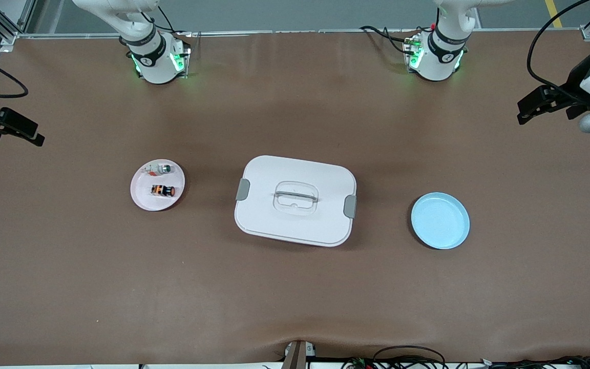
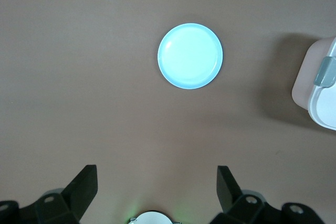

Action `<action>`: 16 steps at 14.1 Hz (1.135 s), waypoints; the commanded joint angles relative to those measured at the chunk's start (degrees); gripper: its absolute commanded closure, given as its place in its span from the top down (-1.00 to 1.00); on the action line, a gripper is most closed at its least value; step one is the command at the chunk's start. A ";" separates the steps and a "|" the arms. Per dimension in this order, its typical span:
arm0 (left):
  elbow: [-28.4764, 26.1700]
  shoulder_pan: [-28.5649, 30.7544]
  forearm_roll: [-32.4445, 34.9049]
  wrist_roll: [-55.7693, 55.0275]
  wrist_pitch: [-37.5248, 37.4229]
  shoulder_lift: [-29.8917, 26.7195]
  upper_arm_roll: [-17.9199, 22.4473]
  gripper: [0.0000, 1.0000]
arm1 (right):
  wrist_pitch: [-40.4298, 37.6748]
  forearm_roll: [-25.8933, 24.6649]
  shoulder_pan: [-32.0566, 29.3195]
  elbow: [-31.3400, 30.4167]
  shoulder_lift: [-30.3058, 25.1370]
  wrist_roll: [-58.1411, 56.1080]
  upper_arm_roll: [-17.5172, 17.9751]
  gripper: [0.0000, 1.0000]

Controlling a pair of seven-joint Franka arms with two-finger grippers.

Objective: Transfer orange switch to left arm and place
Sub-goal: 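Move the right gripper toward the white plate with the switch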

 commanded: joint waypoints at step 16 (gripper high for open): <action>0.20 0.01 0.05 0.00 -1.37 0.56 -0.29 1.00 | 0.89 0.79 -0.99 -0.74 -1.43 0.97 0.56 1.00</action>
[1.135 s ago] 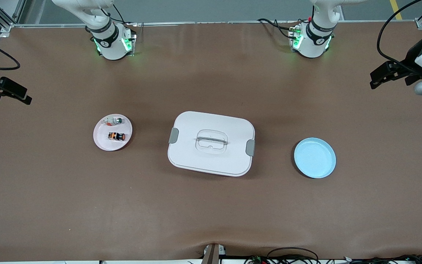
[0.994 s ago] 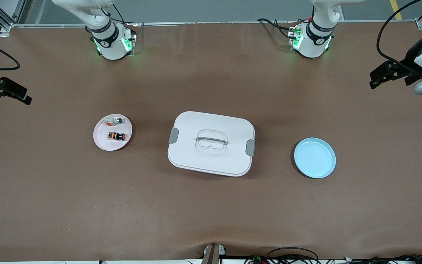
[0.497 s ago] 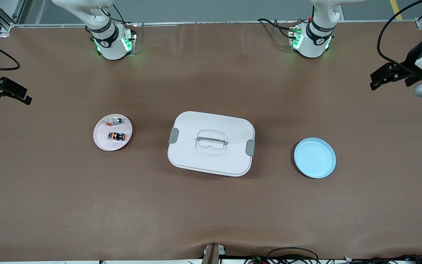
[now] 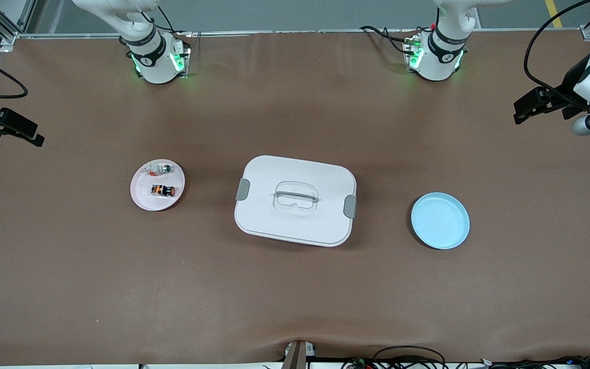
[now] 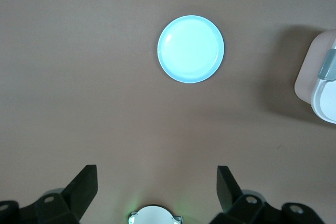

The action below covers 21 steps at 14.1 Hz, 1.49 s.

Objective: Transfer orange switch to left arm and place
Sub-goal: 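Move the right gripper toward the white plate with the switch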

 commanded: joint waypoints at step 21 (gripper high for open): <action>-0.94 0.23 0.05 0.53 1.44 -0.04 -0.08 1.00 | 14.17 3.92 -0.38 -21.13 2.93 0.42 1.10 1.00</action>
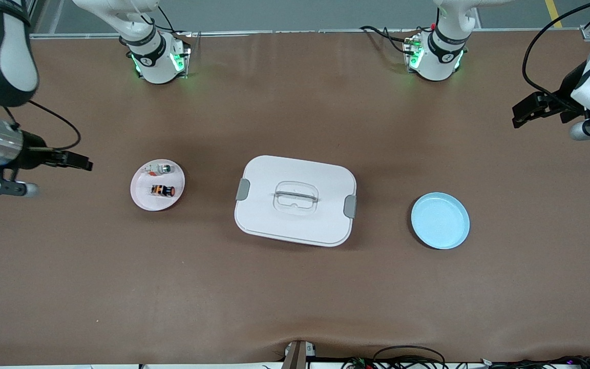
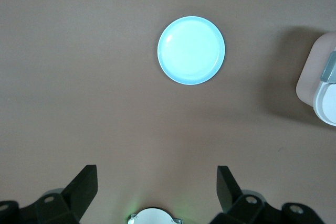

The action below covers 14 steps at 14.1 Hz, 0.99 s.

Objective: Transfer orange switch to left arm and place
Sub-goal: 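Lower the right gripper over the orange switch on the white plate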

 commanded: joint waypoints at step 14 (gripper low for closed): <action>-0.16 0.17 0.05 0.97 0.24 -0.94 -0.02 1.00 | 36.72 1.66 6.37 -26.67 0.50 0.48 0.13 1.00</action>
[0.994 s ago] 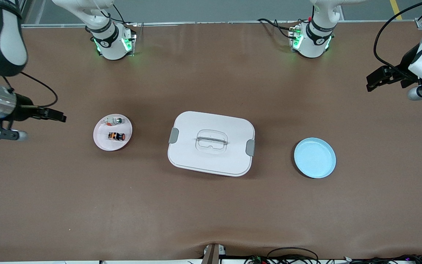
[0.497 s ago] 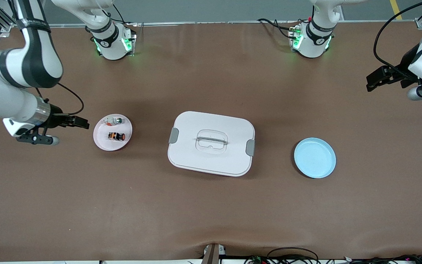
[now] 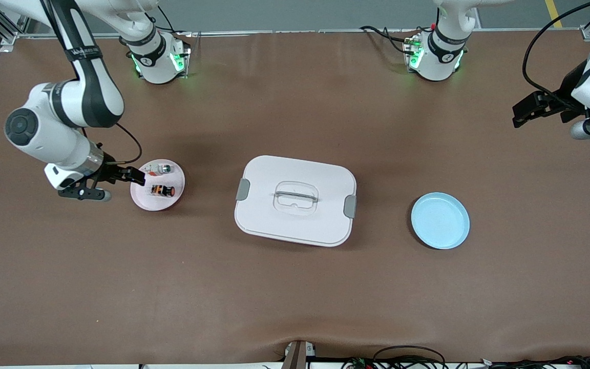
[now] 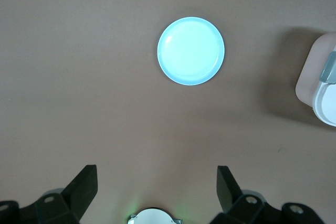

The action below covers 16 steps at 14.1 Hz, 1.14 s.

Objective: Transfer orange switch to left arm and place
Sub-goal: 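Lower the right gripper over the orange switch on the white plate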

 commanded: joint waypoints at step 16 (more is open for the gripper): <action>-0.23 0.89 0.05 1.15 1.10 -0.22 0.43 1.00 | 26.91 0.73 4.50 -7.54 13.15 0.33 -0.08 1.00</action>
